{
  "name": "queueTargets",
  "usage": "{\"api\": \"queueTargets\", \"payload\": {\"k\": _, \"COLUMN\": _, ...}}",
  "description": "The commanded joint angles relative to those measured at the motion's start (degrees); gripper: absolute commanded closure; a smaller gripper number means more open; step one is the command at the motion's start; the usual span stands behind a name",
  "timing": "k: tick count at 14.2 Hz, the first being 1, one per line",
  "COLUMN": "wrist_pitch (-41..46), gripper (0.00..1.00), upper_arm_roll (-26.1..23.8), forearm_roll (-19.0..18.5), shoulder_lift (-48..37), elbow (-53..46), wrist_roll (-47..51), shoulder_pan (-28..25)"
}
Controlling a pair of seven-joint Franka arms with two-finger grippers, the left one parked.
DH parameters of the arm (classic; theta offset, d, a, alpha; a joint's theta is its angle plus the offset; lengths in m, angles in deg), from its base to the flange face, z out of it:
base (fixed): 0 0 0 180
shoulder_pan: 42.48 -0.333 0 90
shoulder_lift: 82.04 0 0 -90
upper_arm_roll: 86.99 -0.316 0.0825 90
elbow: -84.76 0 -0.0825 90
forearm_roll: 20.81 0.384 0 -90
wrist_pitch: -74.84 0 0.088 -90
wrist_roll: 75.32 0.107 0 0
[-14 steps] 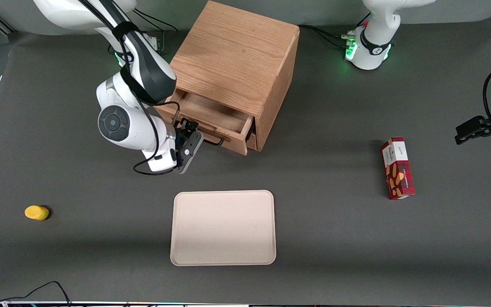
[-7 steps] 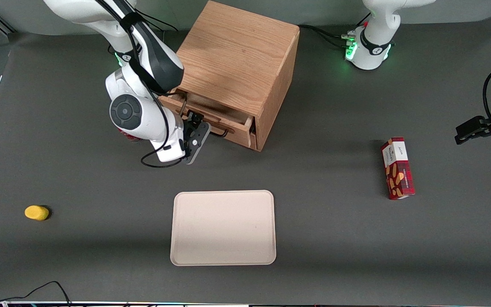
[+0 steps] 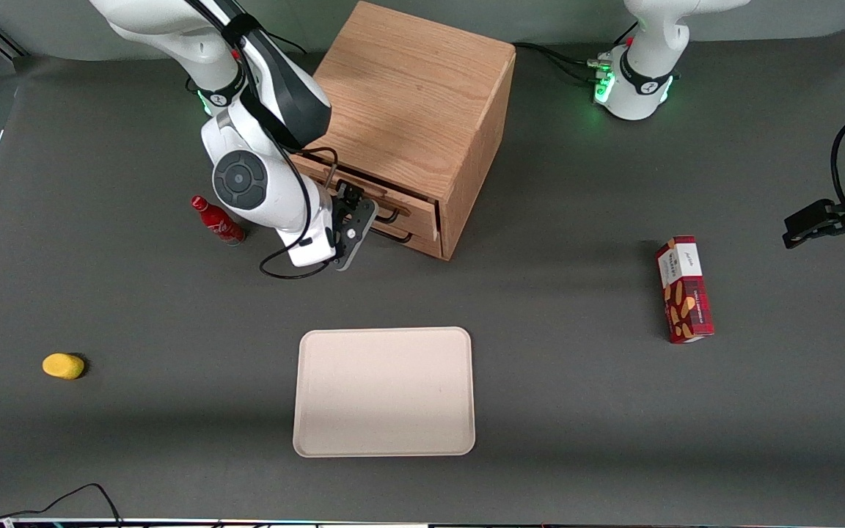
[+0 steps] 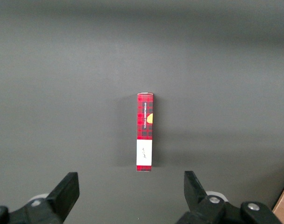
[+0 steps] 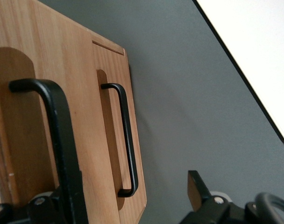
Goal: Close top drawer
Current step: 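Push the drawer into the cabinet with the right gripper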
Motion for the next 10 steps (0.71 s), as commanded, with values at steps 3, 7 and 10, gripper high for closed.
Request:
{"api": "queueTargets", "payload": {"k": 3, "wrist_pitch": -0.9, "gripper": 0.00, "upper_arm_roll": -1.3, "forearm_roll": 1.6, "shoulder_lift": -2.0, "elbow": 2.2, "wrist_roll": 3.4, "shoulder_pan": -0.7}}
{"api": "queueTargets", "payload": {"k": 7, "wrist_pitch": -0.9, "gripper": 0.00, "upper_arm_roll": -1.4, "forearm_roll": 1.6, "shoulder_lift": -2.3, "elbow": 2.3, "wrist_roll": 3.5, "shoulder_pan": -0.7}}
{"api": "queueTargets", "payload": {"k": 10, "wrist_pitch": -0.5, "gripper": 0.00, "upper_arm_roll": -1.4, "forearm_roll": 1.6, "shoulder_lift": -2.4, "elbow": 2.0, "wrist_roll": 3.6, "shoulder_pan": -0.6}}
